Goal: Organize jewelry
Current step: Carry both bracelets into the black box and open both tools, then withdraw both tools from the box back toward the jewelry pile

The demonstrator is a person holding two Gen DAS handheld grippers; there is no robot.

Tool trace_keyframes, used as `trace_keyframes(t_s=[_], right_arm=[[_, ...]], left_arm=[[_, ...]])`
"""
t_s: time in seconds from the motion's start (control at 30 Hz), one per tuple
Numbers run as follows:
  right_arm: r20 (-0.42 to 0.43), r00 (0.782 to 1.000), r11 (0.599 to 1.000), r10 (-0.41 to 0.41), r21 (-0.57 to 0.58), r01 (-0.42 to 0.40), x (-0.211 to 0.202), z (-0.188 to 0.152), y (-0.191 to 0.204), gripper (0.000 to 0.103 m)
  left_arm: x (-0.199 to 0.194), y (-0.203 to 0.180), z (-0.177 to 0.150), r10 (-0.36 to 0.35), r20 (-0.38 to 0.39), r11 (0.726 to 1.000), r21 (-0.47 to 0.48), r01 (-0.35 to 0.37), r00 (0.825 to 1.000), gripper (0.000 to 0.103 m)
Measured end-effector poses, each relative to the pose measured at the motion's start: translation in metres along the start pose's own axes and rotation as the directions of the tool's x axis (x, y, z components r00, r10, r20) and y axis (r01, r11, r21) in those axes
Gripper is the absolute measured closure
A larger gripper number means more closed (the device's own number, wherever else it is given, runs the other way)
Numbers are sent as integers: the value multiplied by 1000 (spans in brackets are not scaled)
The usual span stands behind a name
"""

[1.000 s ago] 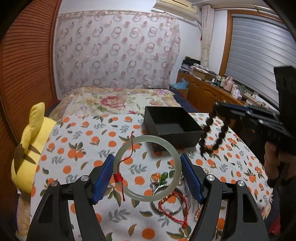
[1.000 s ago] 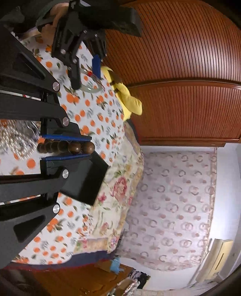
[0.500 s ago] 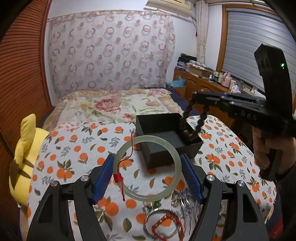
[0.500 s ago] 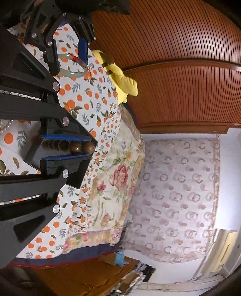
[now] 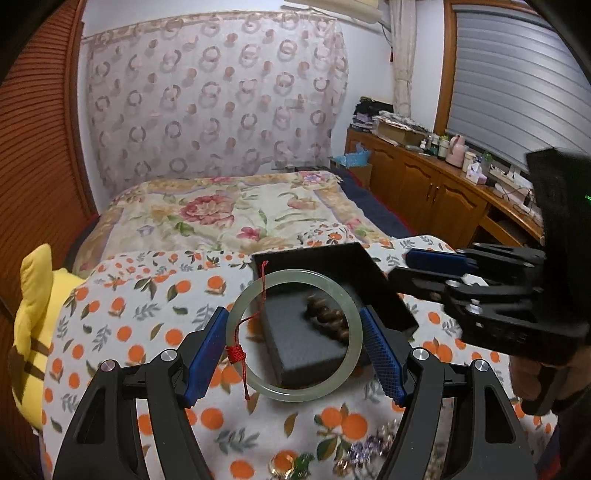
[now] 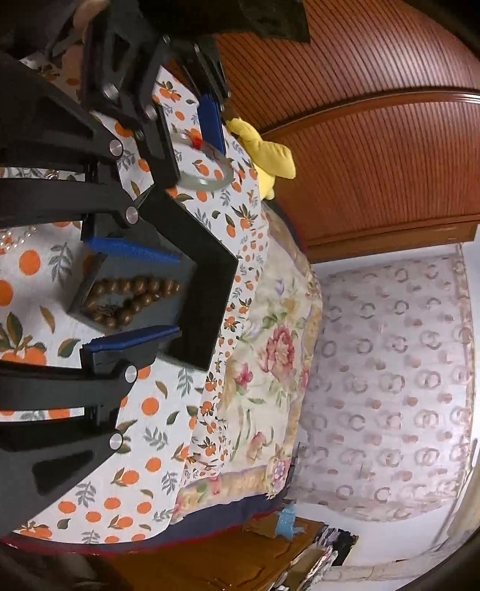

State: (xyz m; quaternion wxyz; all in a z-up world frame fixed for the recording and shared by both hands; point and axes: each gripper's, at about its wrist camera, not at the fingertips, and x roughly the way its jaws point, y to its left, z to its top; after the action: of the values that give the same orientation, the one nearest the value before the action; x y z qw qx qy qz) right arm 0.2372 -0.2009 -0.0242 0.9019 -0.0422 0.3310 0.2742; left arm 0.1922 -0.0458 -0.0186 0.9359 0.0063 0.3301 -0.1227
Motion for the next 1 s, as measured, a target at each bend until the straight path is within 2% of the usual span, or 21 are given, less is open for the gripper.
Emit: trace_keyframes(t_s=[0.27, 0.53, 0.63, 0.8, 1.0], right_arm=[[19, 1000, 999, -21, 38, 20, -25, -19, -25, 65], [19, 1000, 998, -10, 62, 8, -32, -35, -35, 65], [22, 1000, 998, -14, 65, 12, -34, -39, -37, 65], [26, 999, 997, -25, 71, 23, -38, -43, -36, 65], [47, 999, 998, -21, 58, 18, -54, -59, -18, 65]], left_arm=[[35, -14, 11, 21, -58, 999, 31, -19, 998, 34], [55, -19, 10, 41, -108, 998, 48, -36, 993, 34], [50, -21, 10, 35, -89, 998, 53, -31, 995, 23], [37, -19, 11, 32, -74, 998, 56, -28, 997, 22], [-1, -11, -1, 20, -38, 999, 46, -18, 999, 22]])
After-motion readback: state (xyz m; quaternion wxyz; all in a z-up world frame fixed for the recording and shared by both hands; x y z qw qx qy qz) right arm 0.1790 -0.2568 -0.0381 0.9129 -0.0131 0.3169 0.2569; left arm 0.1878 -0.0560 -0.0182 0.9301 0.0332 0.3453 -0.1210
